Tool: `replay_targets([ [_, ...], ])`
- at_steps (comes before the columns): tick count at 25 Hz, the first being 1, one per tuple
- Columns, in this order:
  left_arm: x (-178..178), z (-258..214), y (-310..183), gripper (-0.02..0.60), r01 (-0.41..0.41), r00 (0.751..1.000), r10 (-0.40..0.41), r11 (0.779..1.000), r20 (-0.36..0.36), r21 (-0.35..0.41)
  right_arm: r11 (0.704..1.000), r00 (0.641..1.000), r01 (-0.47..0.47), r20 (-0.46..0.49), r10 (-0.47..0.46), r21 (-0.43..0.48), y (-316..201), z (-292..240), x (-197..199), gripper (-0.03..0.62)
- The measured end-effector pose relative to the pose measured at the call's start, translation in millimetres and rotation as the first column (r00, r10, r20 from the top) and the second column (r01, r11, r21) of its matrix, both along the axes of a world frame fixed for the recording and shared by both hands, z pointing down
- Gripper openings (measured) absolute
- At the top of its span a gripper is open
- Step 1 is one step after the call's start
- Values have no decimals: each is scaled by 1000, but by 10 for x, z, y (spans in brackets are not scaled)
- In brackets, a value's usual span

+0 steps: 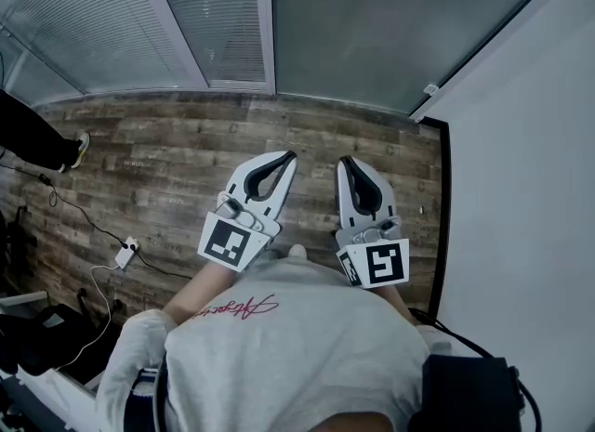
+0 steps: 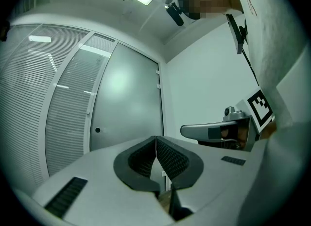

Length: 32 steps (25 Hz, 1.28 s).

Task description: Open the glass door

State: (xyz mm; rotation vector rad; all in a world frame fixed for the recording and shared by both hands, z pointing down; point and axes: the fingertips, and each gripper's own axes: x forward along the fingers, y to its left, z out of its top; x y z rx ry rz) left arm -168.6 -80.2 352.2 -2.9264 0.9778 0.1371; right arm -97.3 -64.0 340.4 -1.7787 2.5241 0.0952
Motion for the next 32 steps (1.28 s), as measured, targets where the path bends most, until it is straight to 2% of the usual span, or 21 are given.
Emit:
replay_targets([
  [3, 81, 1, 60, 17, 10, 1000, -10, 1000, 0, 3, 1000, 1000, 10, -2, -10, 8, 48, -9, 98, 26],
  [11, 148, -118, 107, 17, 69, 996, -68, 998, -52, 10, 998, 998, 56, -37, -56, -6, 122, 89, 200, 26],
  [19, 143, -83, -30, 17, 89, 996, -88, 996, -28, 26, 998, 998, 67, -18, -67, 3, -31, 92, 235, 26],
  [23, 130, -160, -238, 17, 98, 993, -95, 994, -69, 44, 998, 998, 63, -22, -63, 5, -208, 106, 224, 26],
  [32, 165, -198, -1025, 17, 88, 994, -84, 995, -72, 47, 999, 998, 50, -24, -50, 4, -958, 109, 240, 26],
])
